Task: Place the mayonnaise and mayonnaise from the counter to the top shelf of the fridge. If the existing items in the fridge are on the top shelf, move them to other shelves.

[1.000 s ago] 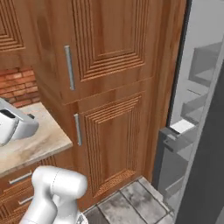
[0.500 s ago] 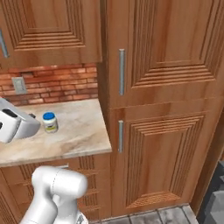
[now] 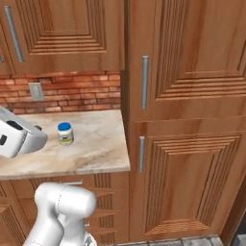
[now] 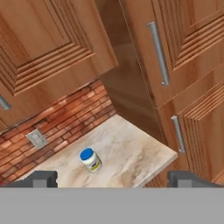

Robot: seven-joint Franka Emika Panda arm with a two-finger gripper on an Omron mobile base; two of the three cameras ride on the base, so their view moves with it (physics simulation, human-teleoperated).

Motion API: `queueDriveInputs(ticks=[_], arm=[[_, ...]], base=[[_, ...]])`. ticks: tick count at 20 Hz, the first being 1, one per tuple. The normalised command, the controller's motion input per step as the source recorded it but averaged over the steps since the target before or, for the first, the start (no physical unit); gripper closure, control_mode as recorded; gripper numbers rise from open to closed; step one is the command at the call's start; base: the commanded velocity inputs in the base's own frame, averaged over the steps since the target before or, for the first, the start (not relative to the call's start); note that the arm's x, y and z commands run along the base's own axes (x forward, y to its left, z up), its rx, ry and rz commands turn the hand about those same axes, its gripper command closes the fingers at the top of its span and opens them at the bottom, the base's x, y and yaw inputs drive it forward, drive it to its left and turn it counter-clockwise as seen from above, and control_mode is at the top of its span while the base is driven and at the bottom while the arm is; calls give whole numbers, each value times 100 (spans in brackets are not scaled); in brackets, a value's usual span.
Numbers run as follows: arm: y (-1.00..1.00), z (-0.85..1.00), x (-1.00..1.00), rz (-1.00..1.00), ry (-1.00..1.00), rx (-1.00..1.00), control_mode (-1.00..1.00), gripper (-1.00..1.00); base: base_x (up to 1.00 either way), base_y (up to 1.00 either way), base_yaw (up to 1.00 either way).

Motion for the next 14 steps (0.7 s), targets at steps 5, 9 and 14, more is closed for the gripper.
queueDriveInputs(ticks=[5, 9, 14], arm=[[0, 0, 0, 0, 0, 0, 100, -100], [0, 0, 0, 0, 0, 0, 100, -100], [0, 0, 0, 0, 0, 0, 100, -100]], base=[[24, 0, 38], [54, 0, 33], [54, -10, 13]])
